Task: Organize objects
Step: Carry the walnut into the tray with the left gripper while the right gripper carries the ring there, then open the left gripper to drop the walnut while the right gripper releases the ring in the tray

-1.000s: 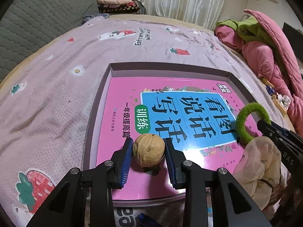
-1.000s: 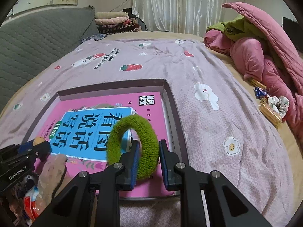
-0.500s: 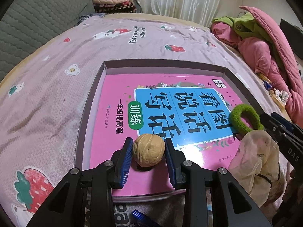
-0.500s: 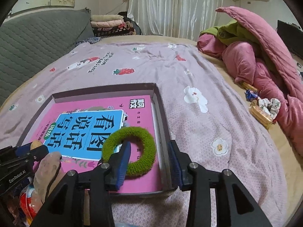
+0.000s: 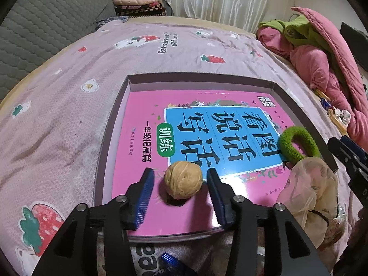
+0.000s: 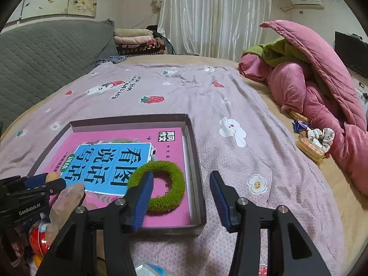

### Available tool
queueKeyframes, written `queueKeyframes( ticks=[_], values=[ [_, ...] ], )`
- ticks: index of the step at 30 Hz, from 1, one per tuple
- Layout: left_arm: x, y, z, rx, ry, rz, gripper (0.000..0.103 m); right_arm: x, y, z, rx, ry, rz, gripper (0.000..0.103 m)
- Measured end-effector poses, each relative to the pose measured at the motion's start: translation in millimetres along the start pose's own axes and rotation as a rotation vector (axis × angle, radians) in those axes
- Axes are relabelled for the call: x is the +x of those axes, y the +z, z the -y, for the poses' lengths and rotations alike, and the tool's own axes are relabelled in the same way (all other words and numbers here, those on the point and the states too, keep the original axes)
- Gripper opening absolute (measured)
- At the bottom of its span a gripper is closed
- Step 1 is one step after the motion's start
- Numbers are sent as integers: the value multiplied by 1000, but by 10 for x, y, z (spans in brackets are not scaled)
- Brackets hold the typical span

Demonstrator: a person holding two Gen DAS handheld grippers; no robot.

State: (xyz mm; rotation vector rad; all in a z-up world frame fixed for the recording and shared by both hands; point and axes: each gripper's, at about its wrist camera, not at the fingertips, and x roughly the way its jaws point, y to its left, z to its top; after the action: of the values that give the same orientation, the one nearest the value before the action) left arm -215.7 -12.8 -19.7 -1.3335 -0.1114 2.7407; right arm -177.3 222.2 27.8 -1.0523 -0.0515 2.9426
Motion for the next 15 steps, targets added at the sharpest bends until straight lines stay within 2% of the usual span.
queueKeyframes(
  ticks=[4,7,15],
  values=[
    [-64,2,-7,-2,-14,16,55,-63,-5,28,-4,-3,20,55],
    [-111,2,-11,0,-16,30,58,-84,-14,52,1,0,23,61],
    [-186,-4,-45,-3,-24,51,60,-150,-23,46,-15,5,38,62]
  ],
)
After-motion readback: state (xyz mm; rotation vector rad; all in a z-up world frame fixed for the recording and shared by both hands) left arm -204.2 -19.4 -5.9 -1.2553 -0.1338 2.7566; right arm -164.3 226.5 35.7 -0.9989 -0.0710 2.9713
